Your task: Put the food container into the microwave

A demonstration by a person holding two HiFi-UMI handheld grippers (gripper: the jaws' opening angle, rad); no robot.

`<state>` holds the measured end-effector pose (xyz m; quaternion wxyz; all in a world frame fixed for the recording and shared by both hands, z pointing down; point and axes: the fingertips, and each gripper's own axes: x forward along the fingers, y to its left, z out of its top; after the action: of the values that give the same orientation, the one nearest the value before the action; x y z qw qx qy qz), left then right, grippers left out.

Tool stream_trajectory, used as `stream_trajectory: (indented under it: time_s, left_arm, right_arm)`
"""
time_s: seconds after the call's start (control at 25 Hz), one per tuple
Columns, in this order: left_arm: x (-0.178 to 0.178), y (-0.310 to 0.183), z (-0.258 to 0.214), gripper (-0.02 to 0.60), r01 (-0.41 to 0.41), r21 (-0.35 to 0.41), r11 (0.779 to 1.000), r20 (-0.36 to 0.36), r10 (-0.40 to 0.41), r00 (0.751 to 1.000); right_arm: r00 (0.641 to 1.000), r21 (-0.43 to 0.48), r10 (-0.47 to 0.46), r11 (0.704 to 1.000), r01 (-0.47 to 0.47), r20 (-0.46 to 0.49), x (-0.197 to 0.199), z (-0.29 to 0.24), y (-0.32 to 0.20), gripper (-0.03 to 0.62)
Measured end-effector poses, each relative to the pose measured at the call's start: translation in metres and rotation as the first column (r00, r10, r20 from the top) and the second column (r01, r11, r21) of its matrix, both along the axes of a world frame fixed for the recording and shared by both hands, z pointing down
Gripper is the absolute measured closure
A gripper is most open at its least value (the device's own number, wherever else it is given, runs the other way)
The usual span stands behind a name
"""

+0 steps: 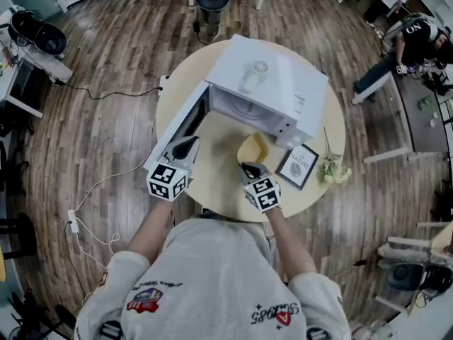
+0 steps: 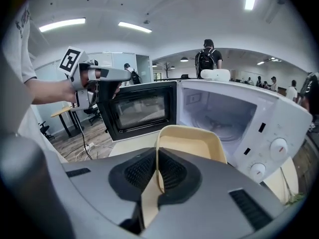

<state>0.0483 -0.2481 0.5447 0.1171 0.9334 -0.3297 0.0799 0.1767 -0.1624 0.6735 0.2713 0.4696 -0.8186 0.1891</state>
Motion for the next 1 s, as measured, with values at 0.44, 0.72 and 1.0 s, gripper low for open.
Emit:
stream_trajectory:
  time_s: [0.44,0.72,1.0]
  left_arm:
    - [0.031,-0.009,0.004,0.577,-0.050,-0.004,0.999,0.002,0.050,0.999]
    - [0.024,-0.016,0.010,0.578,-0.029,-0.017,0.999,0.012,0.029,1.000]
    - [0.012,-0.020,0.020,0.577,0.006,-0.040,0.999,0.023,-0.005,1.000]
  right_arm:
    - [0.999,-0.003,-0.002,1.000,0.001,-0.032,0.026,-0.011,0.005,0.574]
    - [0.995,0.002,-0.078,0.997,0.078,-0.067,0.020,-0.014,-0.014,0.574]
    - [0.976,-0.024,-0.173,0.985,0.171,-0.136,0.013,-0.010,-0.036,0.574]
